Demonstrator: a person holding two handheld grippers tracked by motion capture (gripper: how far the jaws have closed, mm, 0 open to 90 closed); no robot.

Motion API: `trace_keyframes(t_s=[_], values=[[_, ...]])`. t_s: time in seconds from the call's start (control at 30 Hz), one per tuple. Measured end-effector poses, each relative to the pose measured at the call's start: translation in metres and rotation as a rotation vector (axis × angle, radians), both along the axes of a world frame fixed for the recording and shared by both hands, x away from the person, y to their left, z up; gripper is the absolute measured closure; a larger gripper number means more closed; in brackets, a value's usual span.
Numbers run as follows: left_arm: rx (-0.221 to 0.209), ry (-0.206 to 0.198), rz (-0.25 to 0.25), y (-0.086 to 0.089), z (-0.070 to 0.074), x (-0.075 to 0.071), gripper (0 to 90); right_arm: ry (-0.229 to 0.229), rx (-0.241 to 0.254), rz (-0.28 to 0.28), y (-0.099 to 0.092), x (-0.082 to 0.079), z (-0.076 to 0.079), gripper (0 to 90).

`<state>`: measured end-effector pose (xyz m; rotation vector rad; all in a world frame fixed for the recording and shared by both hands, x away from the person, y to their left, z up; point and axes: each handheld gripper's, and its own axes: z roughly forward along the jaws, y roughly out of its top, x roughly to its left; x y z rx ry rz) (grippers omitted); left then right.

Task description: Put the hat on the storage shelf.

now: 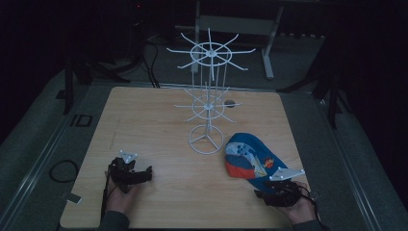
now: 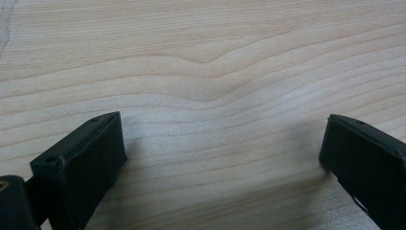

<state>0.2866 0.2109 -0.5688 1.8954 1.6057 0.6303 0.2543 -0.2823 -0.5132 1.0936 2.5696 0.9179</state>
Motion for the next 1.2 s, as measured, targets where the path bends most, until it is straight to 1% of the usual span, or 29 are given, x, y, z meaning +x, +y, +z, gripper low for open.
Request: trace_keyframes(t_s=[0.17,0.47,0.53,0.6,0.63,0.67,0.73,0.77,0.9,1.13,1.2], values=[[0.0,0.0,0.004,0.0,0.0,0.001,2.3,-0.011,-0.007,-0.004,0.0,0.003,0.006,43.7],[0.0,0.001,0.004,0.0,0.0,0.001,2.3,-0.04,0.0,-0.028,-0.003,0.008,0.02,39.7],[0.0,0.001,0.004,0.0,0.0,0.001,2.3,-0.038,0.005,-0.034,-0.003,0.01,0.022,37.9],[0.0,0.001,0.004,0.0,0.0,0.001,2.3,-0.036,-0.001,-0.041,-0.003,0.015,0.022,36.2],[0.0,0.001,0.004,0.0,0.0,0.001,2.3,-0.037,-0.011,-0.045,-0.003,0.018,0.023,35.0],[0.0,0.0,0.004,0.0,0.0,0.001,2.3,-0.037,-0.011,-0.045,-0.003,0.018,0.023,35.0],[0.0,0.0,0.004,0.0,0.0,0.001,2.3,-0.046,-0.018,-0.043,-0.003,0.02,0.025,33.7],[-0.001,0.0,0.004,0.0,0.0,0.001,2.3,-0.058,-0.027,-0.048,-0.002,0.021,0.026,31.6],[0.0,0.001,0.002,0.0,0.0,0.001,2.3,-0.068,-0.031,-0.054,-0.003,0.025,0.029,30.7],[-0.001,0.0,-0.007,-0.001,0.0,0.001,2.4,-0.08,-0.053,-0.06,-0.003,0.035,0.034,28.2],[-0.002,-0.001,-0.01,-0.001,0.0,0.001,2.4,-0.084,-0.047,-0.063,-0.003,0.038,0.035,27.5]])
